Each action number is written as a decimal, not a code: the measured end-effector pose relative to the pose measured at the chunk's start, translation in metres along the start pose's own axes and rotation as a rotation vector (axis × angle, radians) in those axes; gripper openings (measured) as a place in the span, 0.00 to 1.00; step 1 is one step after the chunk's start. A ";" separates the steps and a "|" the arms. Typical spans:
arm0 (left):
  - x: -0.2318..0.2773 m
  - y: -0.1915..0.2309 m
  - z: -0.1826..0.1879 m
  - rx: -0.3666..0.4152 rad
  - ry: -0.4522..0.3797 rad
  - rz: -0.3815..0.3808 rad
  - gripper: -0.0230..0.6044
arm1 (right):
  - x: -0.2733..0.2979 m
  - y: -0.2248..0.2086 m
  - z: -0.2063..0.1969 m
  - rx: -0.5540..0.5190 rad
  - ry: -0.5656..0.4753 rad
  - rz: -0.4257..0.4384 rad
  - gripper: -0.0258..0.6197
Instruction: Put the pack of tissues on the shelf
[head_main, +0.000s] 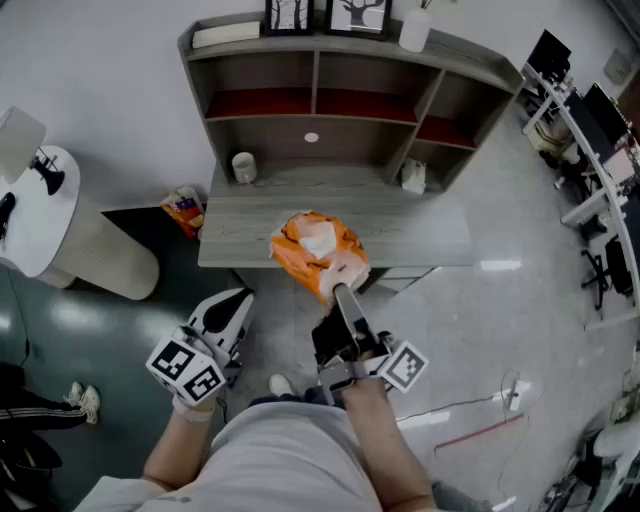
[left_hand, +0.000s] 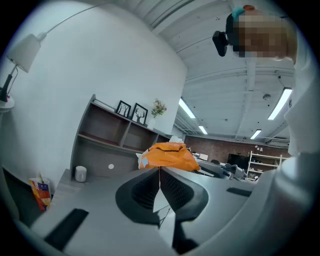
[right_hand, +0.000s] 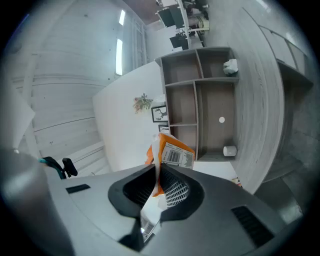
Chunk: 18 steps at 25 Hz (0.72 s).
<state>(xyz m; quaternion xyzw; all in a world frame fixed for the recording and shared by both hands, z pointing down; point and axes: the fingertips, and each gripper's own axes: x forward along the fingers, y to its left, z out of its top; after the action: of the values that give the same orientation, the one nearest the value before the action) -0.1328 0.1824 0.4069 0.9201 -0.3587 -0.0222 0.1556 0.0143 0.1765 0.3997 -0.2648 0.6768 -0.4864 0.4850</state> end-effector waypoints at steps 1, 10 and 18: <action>0.003 -0.003 -0.001 0.005 0.000 0.000 0.06 | -0.002 0.000 0.005 -0.002 -0.002 -0.001 0.10; 0.049 -0.026 -0.002 0.043 0.017 0.012 0.06 | -0.004 -0.006 0.051 -0.011 0.008 -0.011 0.10; 0.107 -0.049 -0.003 0.091 0.034 0.042 0.06 | -0.012 -0.018 0.114 0.002 0.017 -0.018 0.10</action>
<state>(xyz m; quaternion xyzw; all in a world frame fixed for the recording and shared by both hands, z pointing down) -0.0212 0.1462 0.4028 0.9187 -0.3760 0.0130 0.1201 0.1215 0.1340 0.4148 -0.2664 0.6780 -0.4936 0.4752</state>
